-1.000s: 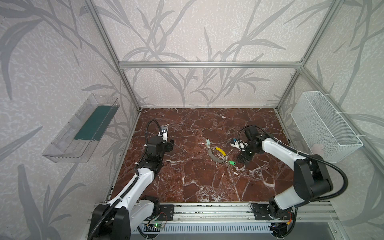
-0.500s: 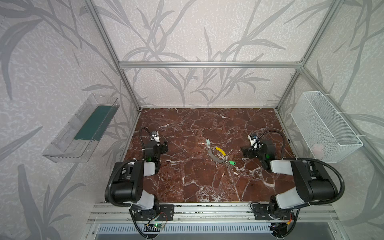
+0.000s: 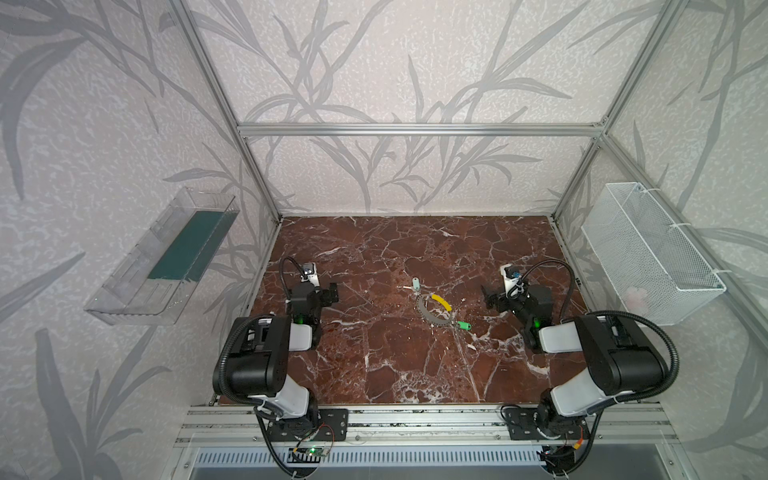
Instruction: Put the keys on the keyring
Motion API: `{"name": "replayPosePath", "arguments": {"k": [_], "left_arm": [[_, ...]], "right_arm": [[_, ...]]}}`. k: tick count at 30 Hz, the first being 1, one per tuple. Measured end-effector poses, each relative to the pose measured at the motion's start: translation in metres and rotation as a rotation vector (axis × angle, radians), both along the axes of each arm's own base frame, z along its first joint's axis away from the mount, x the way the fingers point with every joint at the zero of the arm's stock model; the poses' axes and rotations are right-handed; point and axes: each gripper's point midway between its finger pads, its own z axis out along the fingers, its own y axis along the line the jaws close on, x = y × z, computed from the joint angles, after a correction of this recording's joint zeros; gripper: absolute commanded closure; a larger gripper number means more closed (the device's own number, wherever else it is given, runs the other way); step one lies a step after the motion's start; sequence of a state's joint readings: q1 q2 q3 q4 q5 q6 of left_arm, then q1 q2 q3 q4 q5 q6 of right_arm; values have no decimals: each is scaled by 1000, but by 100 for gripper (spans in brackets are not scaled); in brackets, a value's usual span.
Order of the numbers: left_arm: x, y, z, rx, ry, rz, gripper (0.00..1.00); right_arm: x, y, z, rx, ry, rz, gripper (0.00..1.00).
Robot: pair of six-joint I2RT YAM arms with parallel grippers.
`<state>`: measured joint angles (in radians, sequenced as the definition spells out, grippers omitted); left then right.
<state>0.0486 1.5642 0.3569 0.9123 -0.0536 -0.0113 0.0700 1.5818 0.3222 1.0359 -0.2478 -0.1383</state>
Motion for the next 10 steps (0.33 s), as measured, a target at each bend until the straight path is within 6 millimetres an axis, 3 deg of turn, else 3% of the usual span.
{"name": "replayPosePath", "arguments": {"k": [10], "left_arm": [[1, 0, 1, 2, -3, 2, 1]], "right_arm": [[1, 0, 2, 1, -7, 0, 1]]}}
